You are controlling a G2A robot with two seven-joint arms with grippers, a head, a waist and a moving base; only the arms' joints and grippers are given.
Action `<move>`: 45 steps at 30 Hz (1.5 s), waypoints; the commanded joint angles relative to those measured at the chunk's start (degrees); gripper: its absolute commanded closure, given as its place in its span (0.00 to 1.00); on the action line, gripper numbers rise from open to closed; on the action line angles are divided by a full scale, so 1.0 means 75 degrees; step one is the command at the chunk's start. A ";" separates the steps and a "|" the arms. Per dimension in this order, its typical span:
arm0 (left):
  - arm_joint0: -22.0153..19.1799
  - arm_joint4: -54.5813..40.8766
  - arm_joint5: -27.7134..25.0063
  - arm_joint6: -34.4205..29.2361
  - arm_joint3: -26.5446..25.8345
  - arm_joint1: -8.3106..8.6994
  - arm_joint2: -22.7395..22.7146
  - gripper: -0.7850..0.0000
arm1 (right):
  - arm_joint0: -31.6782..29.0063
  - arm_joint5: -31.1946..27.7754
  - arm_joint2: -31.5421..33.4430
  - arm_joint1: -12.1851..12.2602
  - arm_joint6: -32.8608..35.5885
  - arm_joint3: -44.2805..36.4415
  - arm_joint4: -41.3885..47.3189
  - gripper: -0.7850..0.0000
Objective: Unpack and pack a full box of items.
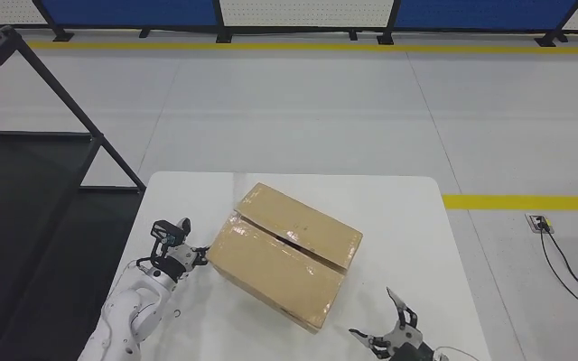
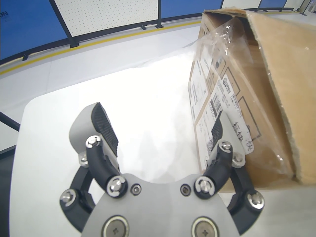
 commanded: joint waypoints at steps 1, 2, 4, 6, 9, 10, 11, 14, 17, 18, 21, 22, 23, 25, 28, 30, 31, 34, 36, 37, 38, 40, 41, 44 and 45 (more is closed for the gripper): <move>0.0020 -0.0048 0.0001 0.0026 0.0003 -0.0011 0.0055 0.00 | 0.0019 -0.0135 -0.0081 0.0002 -0.0012 0.0131 0.0075 0.00; 0.0031 -0.0049 -0.0001 0.0037 -0.0005 -0.0016 0.0086 0.00 | 0.0026 -0.0167 -0.0125 0.0002 -0.0044 0.0180 0.0096 0.00; 0.0050 -0.0055 0.0009 0.0067 -0.0016 -0.0026 0.0143 0.00 | 0.0040 -0.0188 -0.0222 -0.0005 -0.0047 0.0276 0.0176 0.00; 0.0063 -0.0072 0.0013 0.0101 -0.0017 -0.0035 0.0193 0.00 | 0.0031 -0.0061 -0.0322 -0.0029 -0.0004 0.0317 0.0372 0.00; 0.0073 -0.0073 0.0005 0.0145 -0.0015 -0.0046 0.0257 0.00 | 0.0048 0.0078 -0.0453 -0.0062 0.0075 0.0343 0.0652 0.00; 0.0082 -0.0067 0.0016 0.0165 -0.0018 -0.0049 0.0278 0.00 | 0.0065 0.0115 -0.0483 -0.0067 0.0111 0.0349 0.0684 0.00; 0.0097 -0.0071 0.0025 0.0184 -0.0011 -0.0053 0.0301 0.00 | 0.0075 0.0133 -0.0518 -0.0073 0.0150 0.0366 0.0728 0.00; 0.0132 0.0004 0.0093 0.0282 0.0014 -0.0066 0.0380 0.00 | 0.0138 0.0116 -0.0615 -0.0091 0.0281 0.0420 0.0917 0.00; 0.0141 -0.0091 0.0116 0.0365 0.0078 -0.0080 0.0403 0.00 | 0.0230 0.0069 -0.0714 -0.0120 0.0314 0.0491 0.1293 0.00; 0.0143 -0.0135 0.0114 0.0389 0.0093 -0.0082 0.0397 0.00 | 0.0269 0.0025 -0.0751 -0.0130 0.0331 0.0523 0.1425 0.00; 0.0143 -0.0135 0.0114 0.0389 0.0093 -0.0082 0.0397 0.00 | 0.0409 -0.0086 -0.0838 -0.0157 0.0480 0.0616 0.1775 0.00; 0.0143 -0.0135 0.0114 0.0389 0.0093 -0.0082 0.0397 0.00 | 0.0450 -0.0117 -0.0873 -0.0162 0.0583 0.0636 0.1808 0.00; 0.0143 -0.0135 0.0114 0.0389 0.0093 -0.0082 0.0397 0.00 | 0.0489 -0.0131 -0.0894 -0.0164 0.0677 0.0640 0.1803 0.00; 0.0143 -0.0135 0.0114 0.0389 0.0093 -0.0082 0.0397 0.00 | 0.0523 -0.0227 -0.0924 -0.0159 0.0769 0.0639 0.1796 0.00; 0.0143 -0.0135 0.0114 0.0389 0.0093 -0.0082 0.0397 0.00 | 0.0535 -0.0370 -0.0916 -0.0141 0.0865 0.0634 0.1769 0.00; 0.0143 -0.0135 0.0114 0.0389 0.0093 -0.0082 0.0397 0.00 | 0.0528 -0.0451 -0.0914 -0.0128 0.0956 0.0586 0.1714 0.00; 0.0143 -0.0135 0.0114 0.0389 0.0093 -0.0082 0.0397 0.00 | 0.0516 -0.0478 -0.0909 -0.0121 0.0982 0.0567 0.1691 0.00; 0.0143 -0.0135 0.0114 0.0389 0.0093 -0.0082 0.0397 0.00 | 0.0426 -0.0551 -0.0836 -0.0091 0.0896 0.0517 0.1666 0.00; 0.0143 -0.0135 0.0114 0.0389 0.0093 -0.0082 0.0397 0.00 | 0.0338 -0.0595 -0.0760 -0.0067 0.0826 0.0490 0.1653 0.00; 0.0143 -0.0135 0.0114 0.0389 0.0093 -0.0082 0.0397 0.00 | 0.0293 -0.0639 -0.0729 -0.0054 0.0788 0.0478 0.1640 0.00; 0.0143 -0.0135 0.0114 0.0389 0.0093 -0.0082 0.0397 0.00 | 0.0247 -0.0659 -0.0695 -0.0042 0.0748 0.0472 0.1627 0.00; 0.0202 -0.0154 0.0165 0.0333 -0.0001 -0.0086 0.0410 0.00 | 0.0154 -0.0687 -0.0633 -0.0021 0.0663 0.0467 0.1621 0.00; 0.0222 -0.0155 0.0177 0.0300 -0.0045 -0.0085 0.0409 0.00 | 0.0110 -0.0678 -0.0601 -0.0014 0.0619 0.0467 0.1648 0.00; 0.0245 -0.0170 0.0162 0.0232 -0.0119 -0.0083 0.0408 0.00 | 0.0027 -0.0706 -0.0550 0.0002 0.0492 0.0451 0.1749 0.00; 0.0244 -0.0159 0.0149 0.0206 -0.0140 -0.0082 0.0417 0.00 | 0.0020 -0.0705 -0.0547 0.0005 0.0474 0.0444 0.1769 0.00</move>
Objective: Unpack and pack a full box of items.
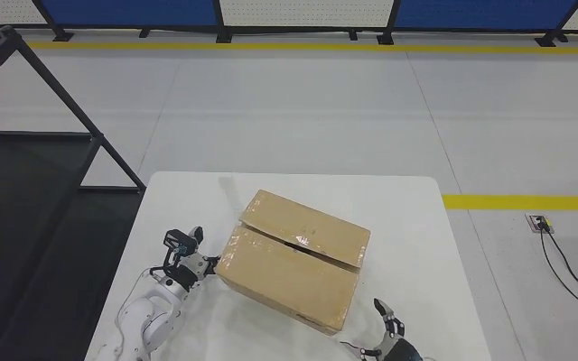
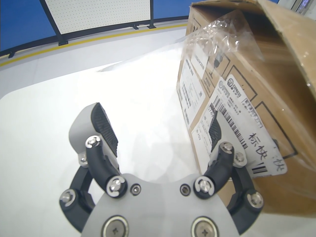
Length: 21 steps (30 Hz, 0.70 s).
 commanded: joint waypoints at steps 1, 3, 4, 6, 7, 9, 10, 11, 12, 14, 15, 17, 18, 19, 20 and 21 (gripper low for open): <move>-0.0004 0.0008 -0.0017 -0.0040 -0.0032 0.0000 0.0015 0.00 | -0.0005 0.0006 -0.0014 0.0003 -0.0005 -0.0018 0.0027 0.00; -0.0002 0.0023 -0.0016 -0.0042 -0.0063 -0.0002 0.0034 0.00 | 0.0034 0.0046 -0.0077 -0.0006 0.0074 -0.0018 0.0065 0.00; 0.0000 0.0025 -0.0005 -0.0047 -0.0066 -0.0004 0.0041 0.00 | 0.0056 0.0083 -0.0103 -0.0012 0.0132 -0.0014 0.0075 0.00; 0.0006 0.0068 0.0045 -0.0039 -0.0085 -0.0009 0.0070 0.00 | 0.0143 0.0133 -0.0215 -0.0029 0.0301 -0.0015 0.0098 0.00; 0.0011 0.0082 0.0058 -0.0036 -0.0084 -0.0010 0.0077 0.00 | 0.0189 0.0136 -0.0251 -0.0034 0.0368 -0.0005 0.0107 0.00; 0.0032 0.0092 0.0067 -0.0011 -0.0078 -0.0010 0.0077 0.00 | 0.0275 0.0236 -0.0314 -0.0047 0.0543 -0.0003 0.0094 0.00; 0.0044 0.0098 0.0063 0.0005 -0.0073 -0.0007 0.0069 0.00 | 0.0311 0.0296 -0.0342 -0.0053 0.0617 -0.0012 0.0081 0.00; 0.0055 0.0100 0.0057 0.0005 -0.0063 -0.0004 0.0058 0.00 | 0.0344 0.0362 -0.0363 -0.0057 0.0686 -0.0025 0.0059 0.00; 0.0065 0.0103 0.0048 0.0009 -0.0066 -0.0001 0.0044 0.00 | 0.0372 0.0433 -0.0379 -0.0061 0.0753 -0.0045 0.0030 0.00; 0.0093 0.0085 0.0031 0.0027 -0.0084 0.0005 0.0014 0.00 | 0.0414 0.0582 -0.0398 -0.0070 0.0860 -0.0090 0.0008 0.00; 0.0104 0.0086 0.0023 0.0027 -0.0095 0.0008 0.0004 0.00 | 0.0429 0.0635 -0.0407 -0.0074 0.0906 -0.0112 0.0008 0.00; 0.0123 0.0089 0.0033 0.0037 -0.0116 0.0011 -0.0013 0.00 | 0.0463 0.0712 -0.0411 -0.0078 0.0975 -0.0153 0.0011 0.00; 0.0131 0.0085 0.0039 0.0038 -0.0125 0.0012 -0.0015 0.00 | 0.0479 0.0757 -0.0407 -0.0080 0.0998 -0.0169 0.0023 0.00; 0.0137 0.0084 0.0041 0.0035 -0.0133 0.0012 -0.0017 0.00 | 0.0497 0.0781 -0.0407 -0.0081 0.1022 -0.0183 0.0030 0.00; 0.0142 0.0084 0.0043 0.0031 -0.0142 0.0012 -0.0018 0.00 | 0.0518 0.0806 -0.0402 -0.0083 0.1046 -0.0190 0.0048 0.00; 0.0146 0.0082 0.0046 0.0026 -0.0153 0.0012 -0.0017 0.00 | 0.0542 0.0847 -0.0391 -0.0083 0.1081 -0.0198 0.0038 0.00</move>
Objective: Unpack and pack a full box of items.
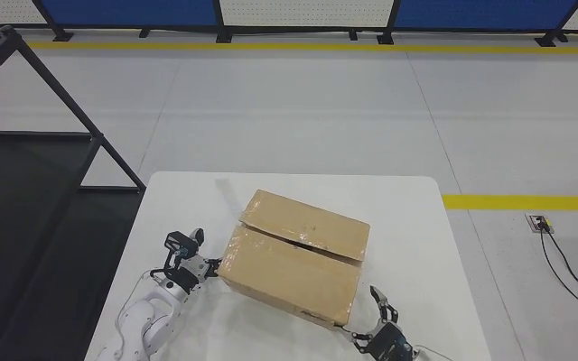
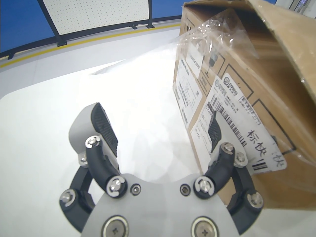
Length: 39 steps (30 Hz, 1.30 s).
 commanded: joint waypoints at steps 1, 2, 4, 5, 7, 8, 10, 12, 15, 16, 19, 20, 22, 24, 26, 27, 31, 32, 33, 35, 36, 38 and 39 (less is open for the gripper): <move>0.0008 -0.0004 0.0008 -0.0013 -0.0020 -0.0001 0.0004 0.00 | 0.0041 0.0092 0.0015 -0.0002 0.0072 -0.0019 -0.0025 0.00; 0.0010 0.0004 0.0006 -0.0023 -0.0033 -0.0001 0.0011 0.00 | 0.0057 0.0125 0.0013 -0.0003 0.0102 -0.0040 -0.0034 0.00; 0.0013 -0.0015 -0.0005 -0.0038 -0.0049 -0.0003 0.0019 0.00 | 0.0100 0.0178 0.0032 -0.0005 0.0147 -0.0075 -0.0025 0.00; 0.0013 -0.0013 -0.0007 -0.0047 -0.0056 -0.0004 0.0025 0.00 | 0.0121 0.0216 0.0039 -0.0006 0.0182 -0.0090 -0.0039 0.00; 0.0009 -0.0007 -0.0008 -0.0060 -0.0068 -0.0005 0.0033 0.00 | 0.0166 0.0269 0.0031 -0.0009 0.0239 -0.0125 -0.0072 0.00; 0.0008 -0.0014 -0.0009 -0.0060 -0.0078 -0.0006 0.0039 0.00 | 0.0193 0.0290 0.0022 -0.0011 0.0273 -0.0137 -0.0097 0.00; 0.0006 -0.0002 0.0001 -0.0060 -0.0097 -0.0008 0.0051 0.00 | 0.0255 0.0319 0.0001 -0.0017 0.0317 -0.0142 -0.0108 0.00; 0.0006 -0.0013 -0.0008 -0.0072 -0.0113 -0.0011 0.0066 0.00 | 0.0323 0.0360 -0.0017 -0.0024 0.0362 -0.0138 -0.0113 0.00; 0.0005 -0.0038 0.0023 -0.0086 -0.0127 -0.0018 0.0080 0.00 | 0.0396 0.0381 -0.0039 -0.0032 0.0376 -0.0128 -0.0088 0.00; 0.0004 -0.0041 0.0033 -0.0091 -0.0131 -0.0020 0.0086 0.00 | 0.0417 0.0379 -0.0040 -0.0034 0.0376 -0.0118 -0.0079 0.00; -0.0005 -0.0066 0.0088 -0.0095 -0.0134 -0.0027 0.0096 0.00 | 0.0476 0.0384 -0.0031 -0.0039 0.0364 -0.0076 -0.0016 0.00; -0.0011 -0.0078 0.0108 -0.0109 -0.0133 -0.0031 0.0103 0.00 | 0.0498 0.0387 -0.0030 -0.0041 0.0363 -0.0059 0.0007 0.00; -0.0029 -0.0094 0.0145 -0.0141 -0.0136 -0.0038 0.0120 0.00 | 0.0544 0.0398 -0.0034 -0.0047 0.0366 -0.0019 0.0054 0.00; -0.0048 -0.0098 0.0179 -0.0174 -0.0142 -0.0045 0.0142 0.00 | 0.0600 0.0409 -0.0048 -0.0055 0.0370 0.0033 0.0093 0.00; -0.0068 -0.0108 0.0204 -0.0200 -0.0152 -0.0052 0.0164 0.00 | 0.0675 0.0404 -0.0068 -0.0064 0.0396 0.0092 0.0138 0.00; -0.0078 -0.0110 0.0216 -0.0210 -0.0160 -0.0055 0.0171 0.00 | 0.0712 0.0398 -0.0075 -0.0068 0.0405 0.0121 0.0159 0.00; -0.0111 -0.0122 0.0229 -0.0238 -0.0180 -0.0063 0.0189 0.00 | 0.0823 0.0408 -0.0082 -0.0080 0.0416 0.0179 0.0223 0.00; -0.0116 -0.0117 0.0238 -0.0237 -0.0185 -0.0064 0.0192 0.00 | 0.0840 0.0407 -0.0082 -0.0081 0.0417 0.0181 0.0228 0.00; -0.0120 -0.0115 0.0244 -0.0239 -0.0187 -0.0066 0.0196 0.00 | 0.0854 0.0415 -0.0078 -0.0083 0.0420 0.0186 0.0245 0.00; -0.0124 -0.0121 0.0250 -0.0248 -0.0189 -0.0070 0.0205 0.00 | 0.0887 0.0436 -0.0076 -0.0086 0.0446 0.0191 0.0241 0.00; -0.0126 -0.0132 0.0246 -0.0252 -0.0193 -0.0071 0.0209 0.00 | 0.0899 0.0441 -0.0075 -0.0087 0.0455 0.0194 0.0239 0.00; -0.0133 -0.0129 0.0230 -0.0270 -0.0207 -0.0073 0.0219 0.00 | 0.0939 0.0440 -0.0060 -0.0089 0.0501 0.0209 0.0259 0.00; -0.0134 -0.0134 0.0231 -0.0273 -0.0217 -0.0075 0.0224 0.00 | 0.0954 0.0440 -0.0049 -0.0090 0.0508 0.0210 0.0270 0.00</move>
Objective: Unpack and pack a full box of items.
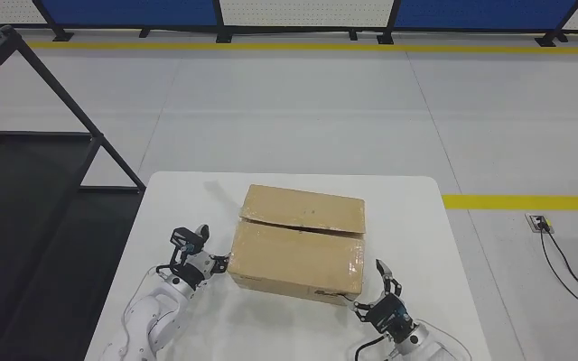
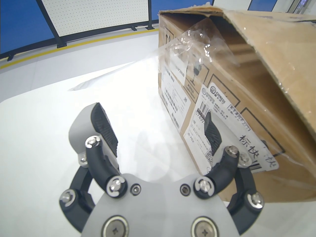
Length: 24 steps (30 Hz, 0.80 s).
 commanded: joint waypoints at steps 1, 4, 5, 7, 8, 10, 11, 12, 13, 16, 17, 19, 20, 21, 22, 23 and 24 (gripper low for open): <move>-0.0002 -0.0010 -0.0002 -0.0004 -0.0014 -0.0003 0.0008 0.00 | 0.0023 0.0003 0.0021 -0.0001 0.0009 0.0006 0.0026 0.00; -0.0009 -0.0008 -0.0004 -0.0019 -0.0039 -0.0009 0.0032 0.00 | 0.0050 -0.0003 0.0048 -0.0001 0.0026 0.0017 0.0049 0.00; -0.0011 -0.0009 0.0000 -0.0024 -0.0045 -0.0011 0.0037 0.00 | 0.0061 -0.0004 0.0057 -0.0002 0.0034 0.0024 0.0065 0.00; -0.0017 0.0000 0.0003 -0.0043 -0.0063 -0.0015 0.0054 0.00 | 0.0089 0.0005 0.0082 -0.0004 0.0051 0.0052 0.0106 0.00; -0.0017 0.0008 0.0010 -0.0038 -0.0075 -0.0017 0.0060 0.00 | 0.0100 0.0011 0.0100 -0.0005 0.0049 0.0068 0.0142 0.00; -0.0013 0.0014 0.0021 -0.0034 -0.0076 -0.0019 0.0063 0.00 | 0.0097 0.0004 0.0158 -0.0002 0.0001 0.0086 0.0205 0.00; -0.0011 0.0031 0.0074 -0.0038 -0.0075 -0.0019 0.0050 0.00 | 0.0075 -0.0022 0.0195 0.0004 -0.0035 0.0082 0.0233 0.00; -0.0004 0.0038 0.0134 -0.0038 -0.0067 -0.0018 0.0028 0.00 | 0.0045 -0.0049 0.0242 0.0012 -0.0074 0.0068 0.0240 0.00; 0.0008 0.0023 0.0196 -0.0033 -0.0051 -0.0017 -0.0005 0.00 | 0.0000 -0.0076 0.0303 0.0023 -0.0130 0.0043 0.0249 0.00; 0.0078 0.0093 0.0450 -0.0011 -0.0032 0.0004 -0.0168 0.00 | -0.0231 -0.0128 0.0547 0.0070 -0.0348 -0.0121 0.0187 0.00; 0.0115 0.0107 0.0540 -0.0001 -0.0034 0.0013 -0.0244 0.00 | -0.0335 -0.0103 0.0644 0.0085 -0.0440 -0.0188 0.0173 0.00; 0.0188 0.0187 0.0665 -0.0014 -0.0038 0.0045 -0.0423 0.00 | -0.0555 -0.0107 0.0842 0.0116 -0.0671 -0.0328 0.0193 0.00; 0.0197 0.0376 0.0813 -0.0081 -0.0039 0.0069 -0.0520 0.00 | -0.0665 -0.0099 0.0950 0.0132 -0.0803 -0.0398 0.0191 0.00; 0.0194 0.0683 0.0974 -0.0152 -0.0039 0.0094 -0.0583 0.00 | -0.0776 -0.0106 0.1052 0.0148 -0.0956 -0.0483 0.0191 0.00; 0.0173 0.1001 0.1164 -0.0225 -0.0033 0.0115 -0.0629 0.00 | -0.0891 -0.0112 0.1158 0.0164 -0.1101 -0.0566 0.0185 0.00; 0.0140 0.1314 0.1318 -0.0290 -0.0038 0.0133 -0.0647 0.00 | -0.1003 -0.0097 0.1267 0.0178 -0.1220 -0.0650 0.0175 0.00; 0.0095 0.1634 0.1463 -0.0344 -0.0041 0.0150 -0.0659 0.00 | -0.1111 -0.0074 0.1363 0.0191 -0.1324 -0.0735 0.0165 0.00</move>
